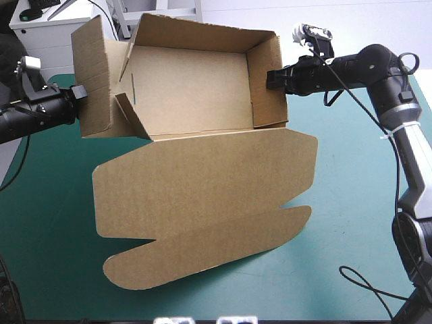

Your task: Fold the box

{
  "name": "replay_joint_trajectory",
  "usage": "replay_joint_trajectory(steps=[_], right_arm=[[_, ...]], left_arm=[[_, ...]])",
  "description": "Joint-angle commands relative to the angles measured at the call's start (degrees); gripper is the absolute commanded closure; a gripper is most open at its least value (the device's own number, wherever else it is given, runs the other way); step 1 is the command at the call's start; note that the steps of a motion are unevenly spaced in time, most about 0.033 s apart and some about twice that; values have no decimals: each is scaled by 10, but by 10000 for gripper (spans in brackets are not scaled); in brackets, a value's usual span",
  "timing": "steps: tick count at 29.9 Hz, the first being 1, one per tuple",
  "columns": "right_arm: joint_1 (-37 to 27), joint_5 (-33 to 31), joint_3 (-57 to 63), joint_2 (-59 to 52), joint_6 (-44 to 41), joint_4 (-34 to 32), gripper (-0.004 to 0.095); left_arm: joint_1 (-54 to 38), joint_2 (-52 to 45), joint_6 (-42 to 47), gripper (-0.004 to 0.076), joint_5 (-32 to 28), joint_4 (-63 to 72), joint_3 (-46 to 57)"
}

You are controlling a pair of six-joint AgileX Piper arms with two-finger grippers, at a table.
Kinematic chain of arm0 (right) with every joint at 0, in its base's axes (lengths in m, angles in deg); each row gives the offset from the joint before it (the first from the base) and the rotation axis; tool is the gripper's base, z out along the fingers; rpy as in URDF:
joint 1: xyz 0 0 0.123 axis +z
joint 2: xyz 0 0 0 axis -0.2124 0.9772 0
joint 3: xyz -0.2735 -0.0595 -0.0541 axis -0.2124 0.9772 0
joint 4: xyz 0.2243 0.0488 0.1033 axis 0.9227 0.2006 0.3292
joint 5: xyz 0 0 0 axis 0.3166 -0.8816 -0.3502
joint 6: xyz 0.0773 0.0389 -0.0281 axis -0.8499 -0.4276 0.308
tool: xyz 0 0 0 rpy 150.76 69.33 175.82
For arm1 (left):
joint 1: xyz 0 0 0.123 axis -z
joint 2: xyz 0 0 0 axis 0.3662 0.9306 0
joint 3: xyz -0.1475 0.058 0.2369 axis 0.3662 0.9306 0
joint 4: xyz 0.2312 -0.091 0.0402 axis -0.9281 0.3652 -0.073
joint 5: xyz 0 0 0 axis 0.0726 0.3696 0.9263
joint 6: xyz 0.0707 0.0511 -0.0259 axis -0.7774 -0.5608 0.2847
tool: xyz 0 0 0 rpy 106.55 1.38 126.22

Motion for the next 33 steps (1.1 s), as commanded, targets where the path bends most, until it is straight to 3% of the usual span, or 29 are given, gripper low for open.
replay_joint_trajectory(steps=[1, 29, 33], right_arm=[[9, 29, -18, -30, -9, 15, 925], [71, 111, -18, -13, -27, -16, 925], [84, 124, -18, -13, -32, -37, 924]], left_arm=[[19, -23, -15, 731, -7, 69, -19], [29, -76, -13, 728, 43, 54, -19], [29, -76, -10, 626, 48, 19, -19]])
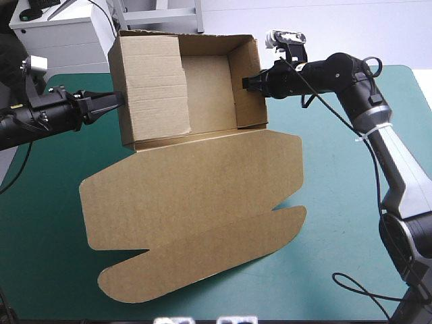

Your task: Fold the box

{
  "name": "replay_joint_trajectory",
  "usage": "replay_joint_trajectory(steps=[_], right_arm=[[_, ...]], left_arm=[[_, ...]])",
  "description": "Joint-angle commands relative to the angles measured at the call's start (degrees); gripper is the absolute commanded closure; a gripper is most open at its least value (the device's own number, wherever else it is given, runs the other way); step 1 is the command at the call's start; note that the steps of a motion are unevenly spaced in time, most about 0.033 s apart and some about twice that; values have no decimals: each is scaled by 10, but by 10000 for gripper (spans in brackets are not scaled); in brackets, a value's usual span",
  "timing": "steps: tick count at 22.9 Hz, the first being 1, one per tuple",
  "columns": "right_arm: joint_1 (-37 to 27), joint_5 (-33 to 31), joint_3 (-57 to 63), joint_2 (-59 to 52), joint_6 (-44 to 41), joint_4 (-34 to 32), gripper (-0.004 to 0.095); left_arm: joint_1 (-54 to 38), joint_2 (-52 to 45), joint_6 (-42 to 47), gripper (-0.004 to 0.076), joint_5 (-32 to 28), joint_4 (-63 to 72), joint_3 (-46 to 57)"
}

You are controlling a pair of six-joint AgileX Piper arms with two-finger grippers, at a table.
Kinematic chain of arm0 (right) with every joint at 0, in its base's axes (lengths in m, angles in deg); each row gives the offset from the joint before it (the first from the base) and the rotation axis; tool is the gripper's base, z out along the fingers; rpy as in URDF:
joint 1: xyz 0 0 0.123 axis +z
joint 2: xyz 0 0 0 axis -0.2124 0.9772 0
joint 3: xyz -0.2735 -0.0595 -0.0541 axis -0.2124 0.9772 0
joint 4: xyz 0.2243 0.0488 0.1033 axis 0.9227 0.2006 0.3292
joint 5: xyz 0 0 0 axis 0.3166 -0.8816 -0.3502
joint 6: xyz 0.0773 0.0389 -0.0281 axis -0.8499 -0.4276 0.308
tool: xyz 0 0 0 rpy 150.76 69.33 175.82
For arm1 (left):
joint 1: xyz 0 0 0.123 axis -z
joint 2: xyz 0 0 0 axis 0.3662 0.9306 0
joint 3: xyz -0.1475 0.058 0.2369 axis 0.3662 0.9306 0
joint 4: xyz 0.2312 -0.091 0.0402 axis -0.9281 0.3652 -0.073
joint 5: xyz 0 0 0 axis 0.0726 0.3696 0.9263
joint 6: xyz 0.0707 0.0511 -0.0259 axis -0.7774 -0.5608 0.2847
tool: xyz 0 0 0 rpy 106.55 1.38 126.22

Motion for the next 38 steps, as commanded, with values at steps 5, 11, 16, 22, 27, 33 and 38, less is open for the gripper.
replay_joint_trajectory(steps=[5, 11, 16, 22, 27, 33, 38], right_arm=[[13, 46, -18, -32, -22, -14, 919], [13, 45, -18, -32, -37, -50, 919], [25, 51, -18, -32, -37, -56, 917], [92, 94, -18, -32, -68, -130, 915], [149, 116, -19, -32, -115, -202, 907], [174, 87, -77, -32, -135, -207, 907], [174, -14, -126, -32, -167, -308, 907]], left_arm=[[3, -16, 1, 391, 33, -6, -19], [3, -16, 1, 307, 33, -13, -19], [3, -16, 1, 307, 32, -66, -19], [3, -16, 60, 340, 28, -125, -19], [3, -16, 113, 340, 23, -241, -19], [3, -16, 158, 340, -14, -332, -19], [3, -16, 158, 483, -24, -322, -19]])
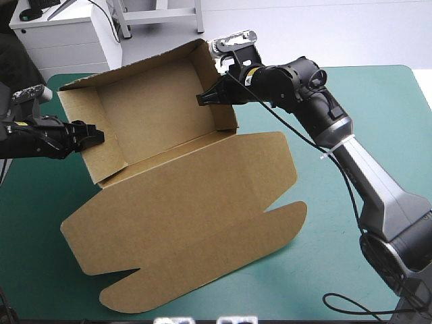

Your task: Fold the box

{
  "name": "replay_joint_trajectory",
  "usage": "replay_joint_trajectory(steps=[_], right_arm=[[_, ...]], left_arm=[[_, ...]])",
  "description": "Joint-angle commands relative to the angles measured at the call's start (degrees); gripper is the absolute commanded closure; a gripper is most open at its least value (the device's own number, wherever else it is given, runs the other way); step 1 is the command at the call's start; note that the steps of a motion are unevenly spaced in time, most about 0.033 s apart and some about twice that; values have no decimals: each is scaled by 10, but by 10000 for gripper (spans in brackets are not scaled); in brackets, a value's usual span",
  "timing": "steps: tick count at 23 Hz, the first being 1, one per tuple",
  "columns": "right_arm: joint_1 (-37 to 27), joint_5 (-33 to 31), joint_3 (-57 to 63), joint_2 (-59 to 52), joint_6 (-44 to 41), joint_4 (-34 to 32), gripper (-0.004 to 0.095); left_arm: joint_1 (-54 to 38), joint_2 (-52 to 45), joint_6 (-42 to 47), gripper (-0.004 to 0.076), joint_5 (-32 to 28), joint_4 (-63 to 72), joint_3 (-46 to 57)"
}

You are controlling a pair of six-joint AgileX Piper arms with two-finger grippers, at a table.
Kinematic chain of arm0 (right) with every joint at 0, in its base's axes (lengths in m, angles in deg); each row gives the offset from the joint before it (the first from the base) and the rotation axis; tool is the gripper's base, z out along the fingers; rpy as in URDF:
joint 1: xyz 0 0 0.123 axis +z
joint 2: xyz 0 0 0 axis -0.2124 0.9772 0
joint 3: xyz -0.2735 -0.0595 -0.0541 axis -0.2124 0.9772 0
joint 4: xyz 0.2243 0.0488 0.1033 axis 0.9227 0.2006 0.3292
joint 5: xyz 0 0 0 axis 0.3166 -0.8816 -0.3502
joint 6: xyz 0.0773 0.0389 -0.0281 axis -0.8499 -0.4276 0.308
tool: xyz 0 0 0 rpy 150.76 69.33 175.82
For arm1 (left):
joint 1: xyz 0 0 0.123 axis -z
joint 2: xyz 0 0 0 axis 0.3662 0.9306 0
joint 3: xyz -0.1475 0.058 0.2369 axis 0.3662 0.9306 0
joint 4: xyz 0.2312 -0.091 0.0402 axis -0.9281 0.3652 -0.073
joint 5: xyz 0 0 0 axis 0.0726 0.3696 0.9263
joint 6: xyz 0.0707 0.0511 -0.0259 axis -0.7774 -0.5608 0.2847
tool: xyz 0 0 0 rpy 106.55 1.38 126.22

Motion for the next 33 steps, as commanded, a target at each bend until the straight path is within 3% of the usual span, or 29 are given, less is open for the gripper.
replay_joint_trajectory(steps=[1, 4, 11, 16, 23, 33], right_arm=[[0, -13, -28, -35, -32, -52, 907], [0, -50, -28, -33, -43, -84, 907], [0, -134, -28, -3, -53, -123, 908], [-6, -187, 0, 23, -53, -134, 908], [-8, -191, 85, 23, -76, -104, 908], [-49, -158, 131, 47, -94, -44, 927]], left_arm=[[3, -16, 4, 535, -20, 34, -19], [7, -16, 1, 734, -17, 67, -19], [125, -14, 20, 731, -113, 35, -19], [288, 30, 150, 731, -213, -212, -19], [406, 154, 243, 731, -252, -393, -19], [408, 223, 254, 731, -247, -387, -19]])
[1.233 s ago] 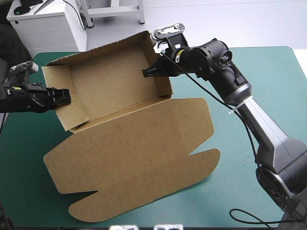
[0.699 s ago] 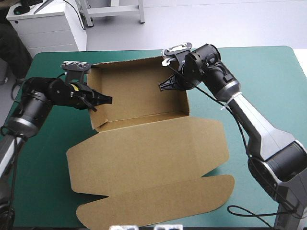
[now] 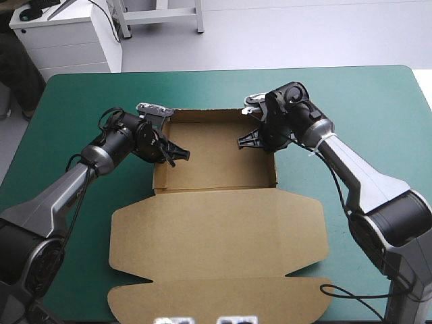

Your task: Fold the box

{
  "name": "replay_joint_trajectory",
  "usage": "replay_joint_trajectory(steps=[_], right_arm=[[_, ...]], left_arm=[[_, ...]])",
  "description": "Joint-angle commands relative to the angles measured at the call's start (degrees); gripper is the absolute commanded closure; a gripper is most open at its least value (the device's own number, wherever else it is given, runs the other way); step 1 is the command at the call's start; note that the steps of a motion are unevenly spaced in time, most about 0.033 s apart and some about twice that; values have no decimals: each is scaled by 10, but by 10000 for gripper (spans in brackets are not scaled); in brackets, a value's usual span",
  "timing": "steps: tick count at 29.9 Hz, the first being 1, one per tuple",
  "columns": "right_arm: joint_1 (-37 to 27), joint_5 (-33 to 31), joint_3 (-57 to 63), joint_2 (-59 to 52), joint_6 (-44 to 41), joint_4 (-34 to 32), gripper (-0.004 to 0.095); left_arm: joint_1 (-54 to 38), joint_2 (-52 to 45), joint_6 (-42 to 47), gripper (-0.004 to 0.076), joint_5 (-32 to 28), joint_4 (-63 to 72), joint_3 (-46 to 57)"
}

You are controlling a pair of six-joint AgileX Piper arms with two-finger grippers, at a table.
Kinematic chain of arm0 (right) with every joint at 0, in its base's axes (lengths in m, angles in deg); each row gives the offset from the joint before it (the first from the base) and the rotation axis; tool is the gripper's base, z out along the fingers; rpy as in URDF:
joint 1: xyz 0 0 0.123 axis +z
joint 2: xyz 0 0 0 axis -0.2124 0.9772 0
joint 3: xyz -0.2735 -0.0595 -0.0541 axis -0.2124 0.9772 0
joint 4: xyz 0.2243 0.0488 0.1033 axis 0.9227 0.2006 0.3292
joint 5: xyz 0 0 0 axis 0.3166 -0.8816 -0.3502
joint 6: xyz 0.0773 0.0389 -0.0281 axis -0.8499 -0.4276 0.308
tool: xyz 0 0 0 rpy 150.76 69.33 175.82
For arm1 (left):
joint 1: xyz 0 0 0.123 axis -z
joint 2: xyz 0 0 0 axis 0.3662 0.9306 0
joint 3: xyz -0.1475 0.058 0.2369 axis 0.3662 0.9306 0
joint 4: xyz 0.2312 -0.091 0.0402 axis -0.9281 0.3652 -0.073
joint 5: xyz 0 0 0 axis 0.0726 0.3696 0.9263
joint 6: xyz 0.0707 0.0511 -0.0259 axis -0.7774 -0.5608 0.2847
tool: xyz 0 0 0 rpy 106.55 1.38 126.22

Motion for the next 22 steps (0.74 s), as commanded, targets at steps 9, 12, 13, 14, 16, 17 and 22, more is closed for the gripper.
replay_joint_trajectory(steps=[9, 12, 13, 14, 16, 17, 22], right_arm=[[-4, 23, -12, 6, 33, 46, 856], [-4, 8, -14, 4, 17, 9, 687], [-4, 1, -19, 4, 17, 1, 639], [-4, -1, -21, 4, 17, -9, 586], [-4, -5, -32, 4, 17, -28, 523], [-4, -7, -40, 4, 17, -37, 504], [-4, -10, -82, 2, 17, -53, 498]], left_arm=[[14, 1, -19, 612, -49, 22, -16], [14, 1, -23, 496, -46, 22, -23], [14, 1, -23, 451, -44, 22, -29], [14, 1, -23, 403, -42, 22, -37], [14, 1, -23, 315, -39, 22, -54], [14, 1, -23, 281, -36, 22, -66], [14, 1, -23, 246, -16, 15, -116]])
